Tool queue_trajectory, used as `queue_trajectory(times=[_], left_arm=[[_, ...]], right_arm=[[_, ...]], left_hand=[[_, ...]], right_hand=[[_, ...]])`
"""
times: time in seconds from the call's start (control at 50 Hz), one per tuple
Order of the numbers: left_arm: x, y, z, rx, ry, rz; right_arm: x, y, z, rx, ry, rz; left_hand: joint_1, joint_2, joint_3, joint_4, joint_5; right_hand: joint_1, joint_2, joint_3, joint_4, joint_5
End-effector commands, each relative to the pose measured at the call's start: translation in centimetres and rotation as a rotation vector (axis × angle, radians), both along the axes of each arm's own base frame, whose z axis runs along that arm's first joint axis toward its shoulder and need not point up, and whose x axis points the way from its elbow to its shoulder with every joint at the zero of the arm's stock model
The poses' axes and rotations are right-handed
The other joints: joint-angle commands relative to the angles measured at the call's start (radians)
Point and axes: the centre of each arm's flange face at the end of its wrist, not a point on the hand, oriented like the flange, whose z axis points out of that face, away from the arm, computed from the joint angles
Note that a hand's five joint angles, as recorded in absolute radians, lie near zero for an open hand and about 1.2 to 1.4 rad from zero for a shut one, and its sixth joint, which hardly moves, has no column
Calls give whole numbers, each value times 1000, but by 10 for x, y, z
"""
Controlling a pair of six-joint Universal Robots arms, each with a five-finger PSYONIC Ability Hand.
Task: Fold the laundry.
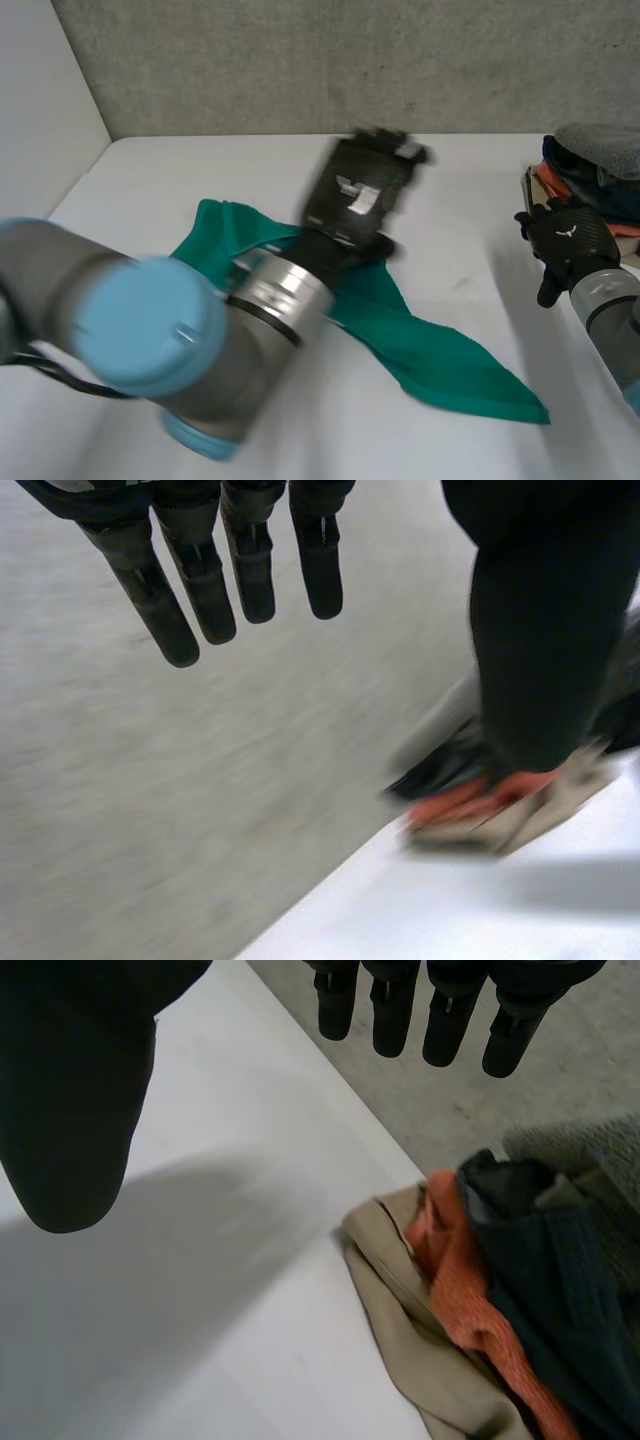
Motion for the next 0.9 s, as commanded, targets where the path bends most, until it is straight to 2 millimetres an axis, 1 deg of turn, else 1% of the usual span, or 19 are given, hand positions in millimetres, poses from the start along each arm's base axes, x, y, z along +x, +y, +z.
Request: queue_trajectory(times=[0.02, 0.06, 0.08, 0.12, 0.14, 0.16, 0.22, 0.26, 0.36, 0.4, 0.52, 0.64, 0.66, 0.7, 0.72, 0.74, 0.76, 0.84, 0.9], left_arm=[[75, -66, -19, -44, -235, 287], [91, -82, -29, -26, -283, 343], [105, -96, -41, 2, -323, 390], [118, -108, -54, 39, -357, 423], [128, -117, -68, 85, -393, 427], [132, -119, -78, 114, -411, 418], [135, -121, -103, 197, -451, 330], [134, -121, -109, 224, -452, 279], [126, -120, -112, 225, -446, 211], [123, -122, -112, 215, -443, 205], [103, -127, -118, 201, -432, 164], [88, -126, -127, 208, -425, 129], [87, -126, -128, 211, -422, 125], [84, -125, -130, 218, -419, 117], [81, -124, -134, 223, -420, 109], [79, -123, -135, 219, -421, 105], [77, -123, -135, 217, -421, 102], [69, -124, -128, 182, -415, 128], [74, -129, -120, 172, -410, 223]], right_arm=[[20, 36, 15, 137, -26, 153], [26, 46, 16, 194, -39, 181], [32, 56, 17, 255, -59, 200], [38, 64, 19, 312, -84, 208], [40, 67, 20, 338, -104, 209], [44, 74, 21, 391, -153, 211], [49, 76, 22, 424, -220, 198], [54, 79, 15, 467, -264, 191], [73, 87, -9, 507, -267, 234], [81, 90, -15, 482, -269, 256], [83, 84, -23, 412, -267, 228], [83, 81, -29, 401, -264, 216], [82, 79, -29, 391, -265, 214], [82, 77, -29, 378, -267, 214], [82, 76, -28, 368, -265, 214], [82, 76, -28, 364, -263, 216], [82, 76, -27, 360, -261, 216], [81, 75, -22, 343, -261, 216], [80, 75, -1, 282, -257, 232]], left_hand=[[-21, 8, 5, 16, 26], [-21, 8, 5, 16, 26], [-13, 16, 14, 25, 35], [14, 43, 41, 51, 61], [46, 75, 73, 83, 93], [49, 78, 76, 86, 97], [72, 101, 99, 110, 120], [105, 134, 132, 142, 152], [155, 184, 182, 192, 202], [219, 248, 246, 256, 267], [275, 304, 302, 312, 323], [287, 316, 314, 324, 334], [287, 316, 314, 324, 334], [290, 319, 317, 327, 337], [322, 351, 349, 359, 369], [374, 403, 401, 412, 422], [427, 456, 454, 465, 475], [975, 1004, 1002, 1013, 1023], [976, 1005, 1003, 1014, 1024]], right_hand=[[-58, -40, -41, -38, -44], [-58, -40, -41, -38, -44], [-58, -40, -41, -38, -44], [-58, -40, -41, -38, -44], [-58, -40, -41, -38, -44], [-58, -40, -41, -38, -44], [-58, -40, -41, -38, -44], [-58, -40, -41, -38, -44], [-58, -40, -41, -38, -44], [43, 61, 60, 62, 57], [214, 232, 231, 233, 227], [583, 601, 600, 603, 597], [741, 759, 758, 760, 754], [915, 933, 932, 934, 929], [1093, 1111, 1110, 1112, 1107], [1163, 1181, 1180, 1183, 1177], [1164, 1182, 1181, 1183, 1178], [1164, 1182, 1181, 1183, 1178], [1164, 1182, 1181, 1183, 1178]])
